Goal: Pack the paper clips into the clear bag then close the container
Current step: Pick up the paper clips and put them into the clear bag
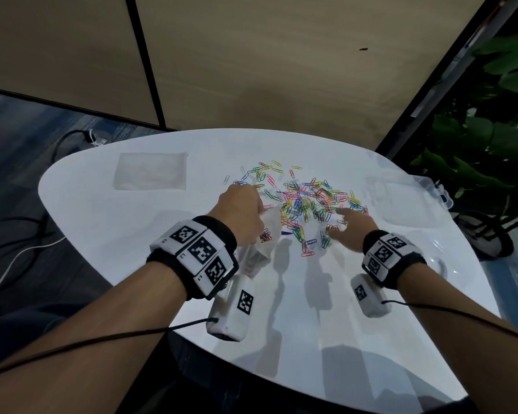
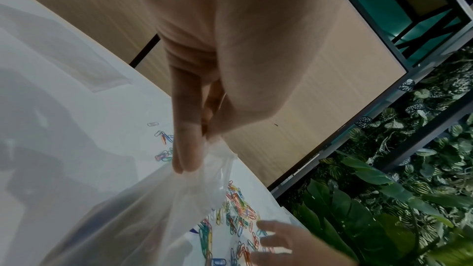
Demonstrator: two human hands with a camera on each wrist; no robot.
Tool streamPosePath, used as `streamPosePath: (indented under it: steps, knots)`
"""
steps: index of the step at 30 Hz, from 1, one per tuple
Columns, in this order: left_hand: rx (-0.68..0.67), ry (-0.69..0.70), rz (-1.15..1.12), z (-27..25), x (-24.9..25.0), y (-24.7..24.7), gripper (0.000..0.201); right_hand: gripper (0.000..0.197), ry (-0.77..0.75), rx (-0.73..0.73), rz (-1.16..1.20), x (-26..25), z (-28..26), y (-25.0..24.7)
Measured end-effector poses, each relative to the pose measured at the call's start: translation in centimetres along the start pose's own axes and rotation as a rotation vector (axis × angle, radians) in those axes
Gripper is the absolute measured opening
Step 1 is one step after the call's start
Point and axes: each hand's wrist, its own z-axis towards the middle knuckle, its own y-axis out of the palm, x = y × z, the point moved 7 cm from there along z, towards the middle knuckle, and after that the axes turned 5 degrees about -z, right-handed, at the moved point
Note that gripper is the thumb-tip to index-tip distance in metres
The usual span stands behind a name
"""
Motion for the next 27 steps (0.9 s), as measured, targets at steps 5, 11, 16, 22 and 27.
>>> streamPosePath:
  steps: [5, 11, 16, 22, 27]
  knots:
    - [-0.023, 0.005, 0.009, 0.1, -0.3, -0.3, 0.027, 0.081, -0.064, -0.022, -0.017, -1.7, 1.0, 4.3]
    - [-0.024, 0.020, 0.026, -0.1, 0.0, -0.2, 0.027, 0.104, -0.251, 0.035, -0.311, -5.3, 3.4, 4.1]
    - [-0.040, 0.016, 0.038, 0.0, 0.1, -0.2, 0.031, 0.070, -0.323, 0.103, -0.383, -4.9, 4.4, 3.4]
    - [-0.053, -0.002, 0.041, 0.2, 0.2, 0.5, 0.033, 0.025, -0.191, 0.244, -0.118, -2.7, 3.5, 1.8]
    - [-0.049, 0.009, 0.052, 0.4, 0.2, 0.6, 0.032, 0.007, 0.143, 0.105, 0.641, 2.1, 2.5, 1.9]
